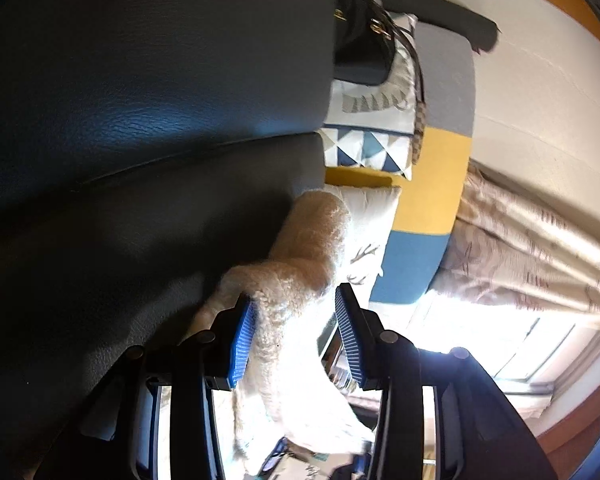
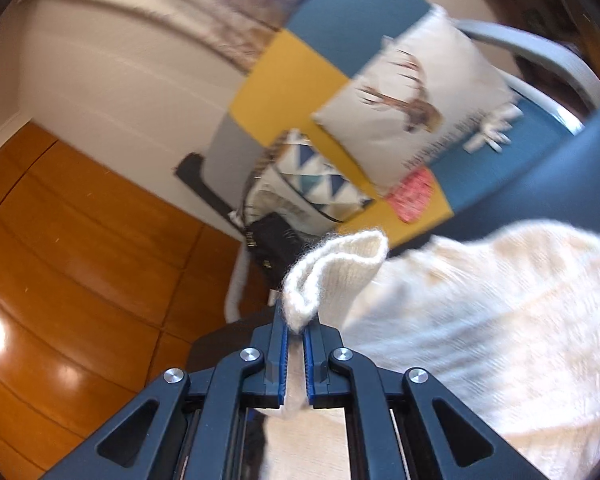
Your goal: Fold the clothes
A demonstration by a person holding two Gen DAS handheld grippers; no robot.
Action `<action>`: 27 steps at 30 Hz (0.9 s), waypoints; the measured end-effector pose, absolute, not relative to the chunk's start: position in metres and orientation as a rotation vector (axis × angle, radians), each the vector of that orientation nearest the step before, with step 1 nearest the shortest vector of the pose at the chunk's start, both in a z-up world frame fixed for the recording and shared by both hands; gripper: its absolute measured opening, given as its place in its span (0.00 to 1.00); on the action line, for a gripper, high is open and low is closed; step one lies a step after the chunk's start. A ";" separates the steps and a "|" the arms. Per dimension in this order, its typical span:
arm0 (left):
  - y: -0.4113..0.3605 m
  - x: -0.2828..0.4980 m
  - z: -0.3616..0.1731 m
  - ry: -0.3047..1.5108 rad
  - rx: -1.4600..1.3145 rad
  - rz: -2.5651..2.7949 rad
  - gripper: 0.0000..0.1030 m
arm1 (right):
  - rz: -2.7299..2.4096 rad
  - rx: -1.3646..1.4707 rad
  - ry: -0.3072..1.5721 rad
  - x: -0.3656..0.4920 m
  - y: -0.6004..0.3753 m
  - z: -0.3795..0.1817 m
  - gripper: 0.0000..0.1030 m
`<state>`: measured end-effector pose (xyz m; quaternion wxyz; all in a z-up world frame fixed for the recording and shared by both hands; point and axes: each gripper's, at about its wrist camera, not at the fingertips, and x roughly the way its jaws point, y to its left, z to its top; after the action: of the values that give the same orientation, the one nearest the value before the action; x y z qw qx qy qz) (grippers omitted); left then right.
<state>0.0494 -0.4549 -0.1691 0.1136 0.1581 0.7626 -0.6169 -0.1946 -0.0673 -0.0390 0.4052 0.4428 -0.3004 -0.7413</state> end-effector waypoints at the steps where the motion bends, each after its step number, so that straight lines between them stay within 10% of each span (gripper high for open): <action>1: -0.454 0.048 -0.166 2.216 0.478 -1.839 0.40 | -1.878 1.137 -0.777 -0.195 -0.060 -0.049 0.05; 27: -0.437 0.042 -0.160 2.019 0.737 -1.988 0.40 | -2.041 1.355 -0.845 -0.184 0.018 -0.168 0.05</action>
<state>0.0415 -0.4371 -0.1599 0.1066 0.2504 0.6857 -0.6751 -0.1843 0.0182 -0.1679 0.2716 0.5032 -0.3137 -0.7580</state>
